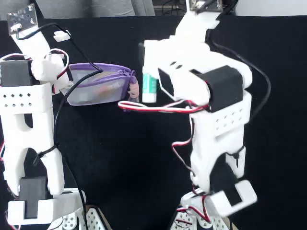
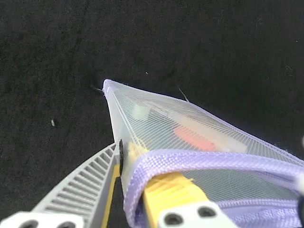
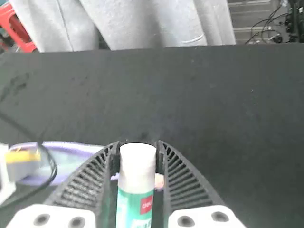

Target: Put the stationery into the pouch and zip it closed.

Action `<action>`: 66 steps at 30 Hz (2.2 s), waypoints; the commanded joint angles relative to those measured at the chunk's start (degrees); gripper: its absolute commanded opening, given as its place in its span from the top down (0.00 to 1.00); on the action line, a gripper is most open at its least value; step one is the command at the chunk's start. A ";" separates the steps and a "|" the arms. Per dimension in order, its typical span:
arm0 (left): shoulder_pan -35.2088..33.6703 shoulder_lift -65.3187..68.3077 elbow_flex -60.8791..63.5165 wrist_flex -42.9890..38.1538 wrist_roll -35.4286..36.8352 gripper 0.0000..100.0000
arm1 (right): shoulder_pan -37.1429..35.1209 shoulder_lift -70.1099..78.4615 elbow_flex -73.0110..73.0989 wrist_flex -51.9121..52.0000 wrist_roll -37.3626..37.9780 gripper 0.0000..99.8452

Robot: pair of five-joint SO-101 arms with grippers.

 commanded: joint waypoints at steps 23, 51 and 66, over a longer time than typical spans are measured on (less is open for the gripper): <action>0.66 -1.67 -0.31 -1.23 0.35 0.97 | -3.16 -49.98 74.24 -56.70 4.13 0.99; 5.41 -2.29 -1.01 -1.58 0.35 0.97 | -15.56 -52.70 117.85 -131.60 17.41 0.99; 7.43 -2.29 -0.48 -1.14 0.26 0.97 | -15.56 -52.70 117.85 -142.42 26.20 0.99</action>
